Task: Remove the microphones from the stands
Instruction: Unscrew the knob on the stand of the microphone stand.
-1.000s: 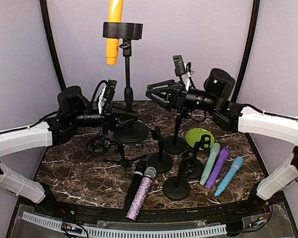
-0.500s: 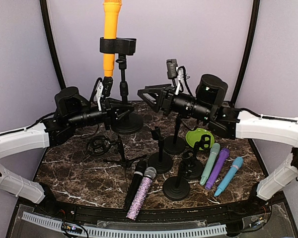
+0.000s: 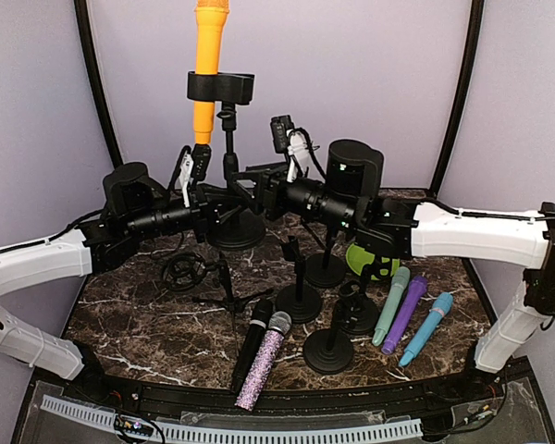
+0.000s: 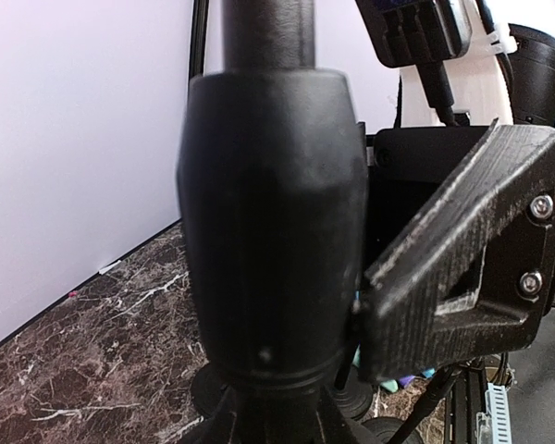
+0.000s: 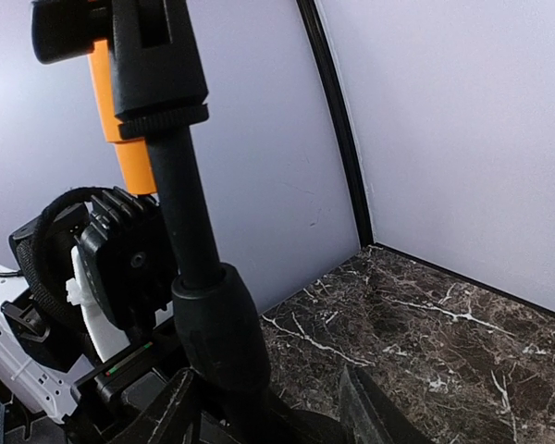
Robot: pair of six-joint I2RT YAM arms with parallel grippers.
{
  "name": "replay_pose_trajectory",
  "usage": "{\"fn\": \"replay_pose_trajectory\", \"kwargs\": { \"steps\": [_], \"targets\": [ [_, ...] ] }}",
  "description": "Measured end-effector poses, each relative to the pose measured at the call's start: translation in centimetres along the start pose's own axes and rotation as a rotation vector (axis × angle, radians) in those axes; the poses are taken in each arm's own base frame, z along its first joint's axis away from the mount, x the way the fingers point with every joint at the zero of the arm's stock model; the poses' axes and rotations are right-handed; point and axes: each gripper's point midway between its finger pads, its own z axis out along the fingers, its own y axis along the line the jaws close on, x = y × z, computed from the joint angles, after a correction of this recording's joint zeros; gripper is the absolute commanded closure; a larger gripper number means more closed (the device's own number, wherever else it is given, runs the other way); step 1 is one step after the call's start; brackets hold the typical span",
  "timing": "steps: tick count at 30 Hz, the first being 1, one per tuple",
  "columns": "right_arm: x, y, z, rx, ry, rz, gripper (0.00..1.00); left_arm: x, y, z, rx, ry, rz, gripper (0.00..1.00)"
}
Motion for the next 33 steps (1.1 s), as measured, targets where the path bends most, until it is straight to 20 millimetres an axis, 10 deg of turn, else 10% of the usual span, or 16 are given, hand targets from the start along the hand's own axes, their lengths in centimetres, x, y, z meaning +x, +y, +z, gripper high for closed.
{"fn": "replay_pose_trajectory", "kwargs": {
  "steps": [21, 33],
  "targets": [
    [-0.9, 0.8, 1.9, 0.004, -0.026, -0.071, 0.87, 0.8, -0.2, 0.3, 0.028, 0.024, -0.026, 1.00],
    [-1.9, 4.2, -2.7, -0.430, 0.031, -0.053, 0.89, -0.3, -5.7, 0.3, 0.360, 0.030, -0.028, 1.00]
  ]
}}
